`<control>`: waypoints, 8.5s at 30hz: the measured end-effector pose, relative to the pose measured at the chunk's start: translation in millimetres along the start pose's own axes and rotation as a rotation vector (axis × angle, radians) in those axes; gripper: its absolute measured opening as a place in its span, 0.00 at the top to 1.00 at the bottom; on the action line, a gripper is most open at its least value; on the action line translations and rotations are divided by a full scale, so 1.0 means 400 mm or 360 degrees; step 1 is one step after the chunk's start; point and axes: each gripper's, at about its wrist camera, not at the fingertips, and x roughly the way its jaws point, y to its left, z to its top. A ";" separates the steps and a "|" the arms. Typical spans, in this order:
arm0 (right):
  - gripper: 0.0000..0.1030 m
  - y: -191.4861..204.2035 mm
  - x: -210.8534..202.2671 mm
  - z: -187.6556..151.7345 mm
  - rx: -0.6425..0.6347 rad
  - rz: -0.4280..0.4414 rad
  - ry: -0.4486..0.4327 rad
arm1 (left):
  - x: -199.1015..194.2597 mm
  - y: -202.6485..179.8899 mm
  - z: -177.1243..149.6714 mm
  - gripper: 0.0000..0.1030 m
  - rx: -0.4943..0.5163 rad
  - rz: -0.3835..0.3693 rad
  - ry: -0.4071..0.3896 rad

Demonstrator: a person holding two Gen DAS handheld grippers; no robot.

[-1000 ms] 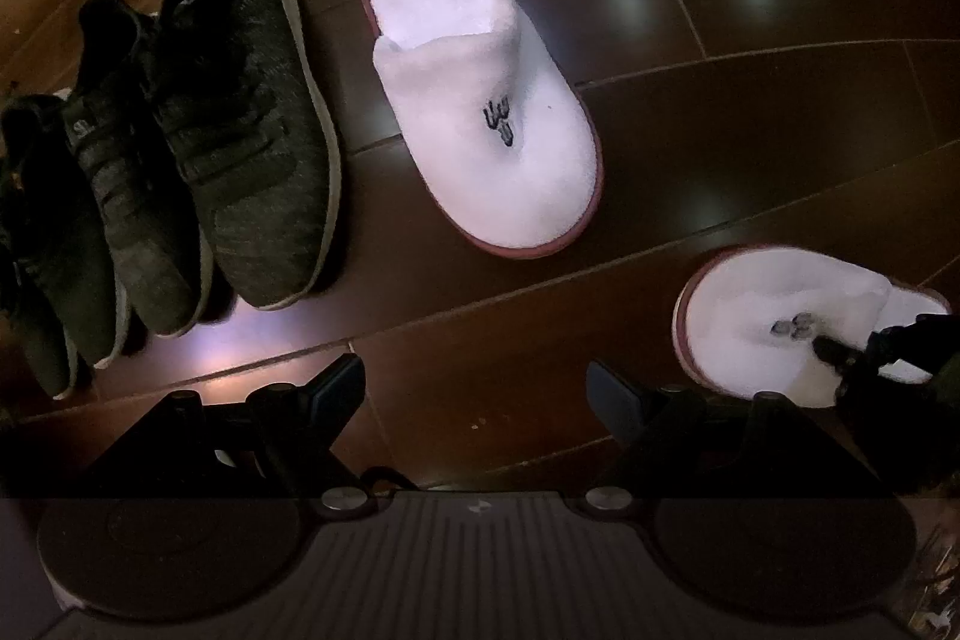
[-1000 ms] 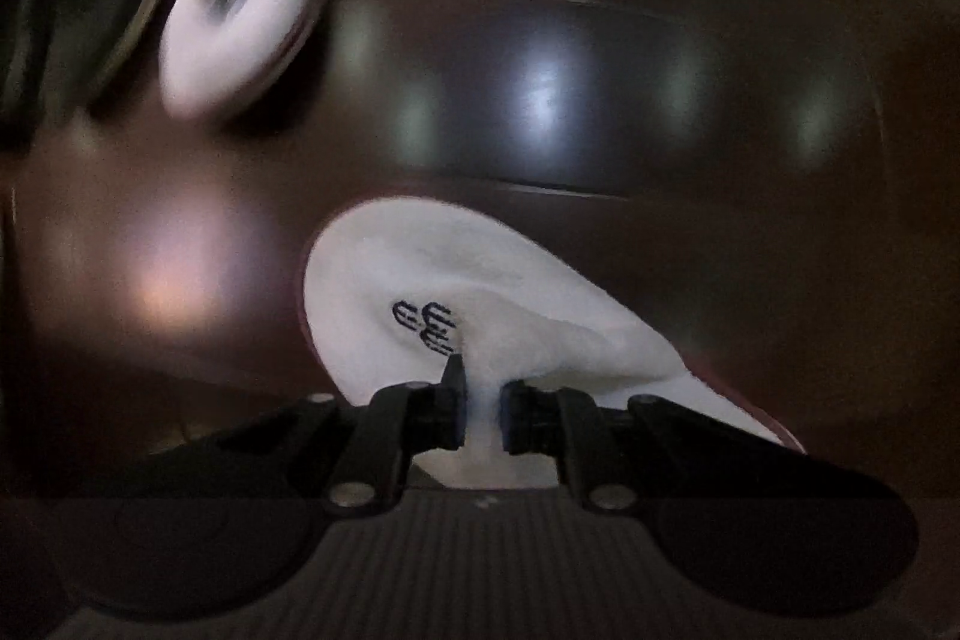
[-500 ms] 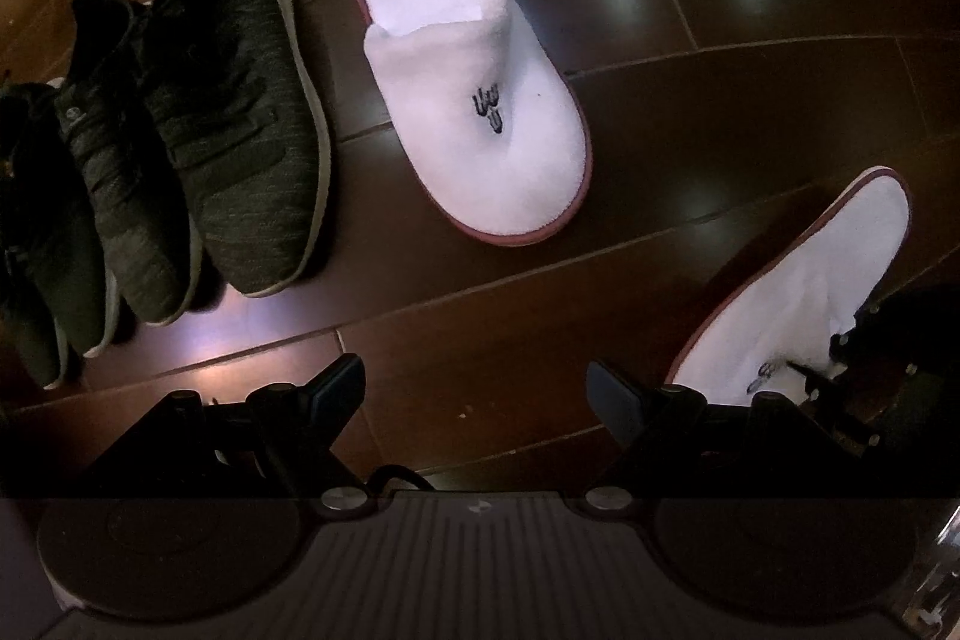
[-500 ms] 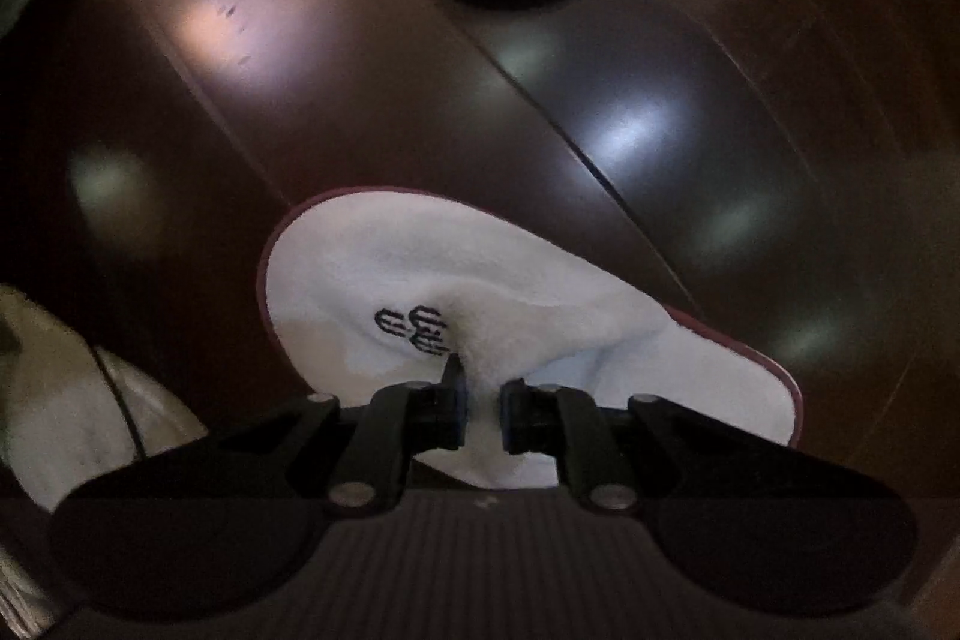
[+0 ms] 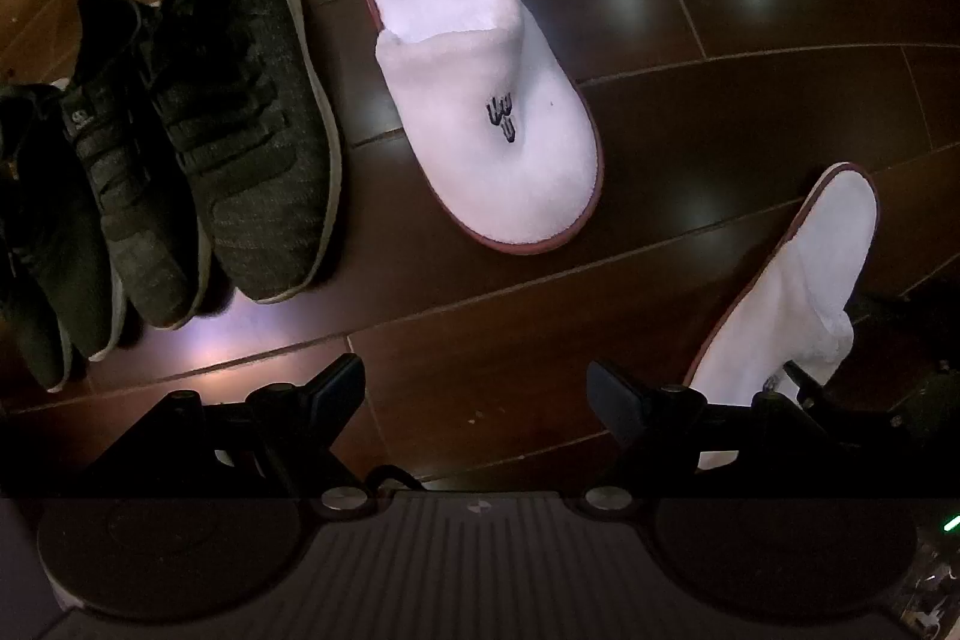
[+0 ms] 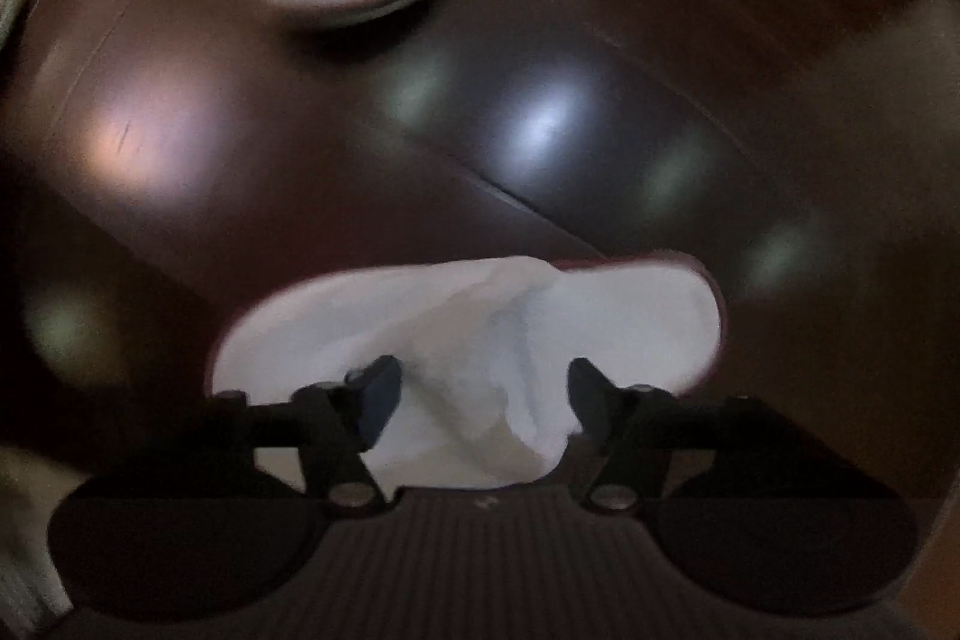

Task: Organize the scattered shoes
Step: 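Carry the white slipper with the right tool toward the placed slipper, then lower the slipper beside the other slipper and open the right tool, then grasp both white slippers together at their inner edges with the right tool, then lift the slipper pair with the right tool, carry and set it down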

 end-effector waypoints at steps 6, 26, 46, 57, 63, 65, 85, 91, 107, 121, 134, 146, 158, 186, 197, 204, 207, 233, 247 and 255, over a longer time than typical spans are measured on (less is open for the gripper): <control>0.18 -0.072 -0.007 -0.073 0.1106 0.0167 -0.0020 | 0.004 0.013 0.004 0.17 -0.0005 0.0011 0.0021; 0.39 -0.036 0.073 -0.030 0.1774 0.0106 0.0052 | 0.006 0.052 0.025 0.15 -0.0041 0.0027 0.0037; 0.82 -0.013 -0.041 0.120 0.1214 0.0025 0.0032 | 0.015 0.088 0.048 0.15 -0.0112 0.0002 0.0084; 0.82 -0.015 -0.092 0.336 0.0763 0.0025 -0.0111 | 0.004 0.135 0.075 0.15 -0.0202 -0.0019 0.0060; 0.82 0.009 -0.110 0.455 0.0544 0.0069 -0.0161 | -0.002 0.173 0.094 0.15 -0.0267 0.0002 0.0037; 0.82 0.012 -0.105 0.485 0.0499 0.0083 -0.0167 | -0.002 0.187 0.102 0.15 -0.0287 0.0007 0.0037; 0.82 0.018 0.001 0.683 0.0277 0.0109 -0.0120 | 0.001 0.270 0.143 0.15 -0.0385 -0.0018 0.0071; 0.82 -0.012 -0.100 0.534 0.0217 0.0079 -0.0114 | 0.001 0.280 0.147 0.15 -0.0392 -0.0035 0.0086; 0.75 -0.031 -0.078 0.547 0.0285 0.0096 -0.0073 | -0.009 0.300 0.160 0.15 -0.0407 -0.0051 0.0080; 0.42 -0.166 -0.253 0.451 0.0655 0.0230 -0.0130 | -0.035 0.277 0.167 0.15 -0.0416 -0.0030 0.0007; 0.31 -0.324 -0.585 0.350 0.0693 0.0402 -0.0202 | -0.195 0.125 0.117 0.15 -0.0532 0.0044 -0.0188; 0.31 -0.279 -0.517 0.538 0.0642 0.0574 -0.0064 | -0.214 0.138 0.110 0.15 -0.1143 0.0128 -0.0183; 0.29 -0.141 -0.243 0.742 0.0619 0.0526 0.0334 | -0.078 0.241 0.176 0.15 -0.1317 0.0079 0.0184; 0.25 -0.018 0.040 0.685 0.0196 0.0327 0.0887 | -0.032 0.267 0.163 0.14 -0.1557 -0.0047 0.0219; 0.74 -0.039 0.037 0.611 0.0167 0.0411 0.0793 | -0.038 0.274 0.166 0.14 -0.1583 -0.0067 0.0217; 0.79 -0.082 0.023 0.545 0.0240 0.0470 0.0678 | -0.044 0.255 0.169 0.14 -0.1537 -0.0046 0.0201; 0.80 -0.114 0.019 0.507 0.0318 0.0495 0.0635 | -0.048 0.244 0.173 0.14 -0.1505 -0.0026 0.0189; 0.80 -0.700 -0.030 0.103 0.1250 0.0624 0.0100 | -0.148 -0.027 0.287 0.14 -0.0908 0.0028 -0.0222; 0.80 -1.175 0.012 -0.183 0.1732 0.0571 -0.0059 | -0.138 -0.366 0.376 0.14 -0.0519 -0.0017 -0.0374; 0.80 -1.430 0.102 -0.318 0.1888 0.0506 -0.0119 | -0.134 -0.535 0.421 0.14 -0.0468 -0.0072 -0.0407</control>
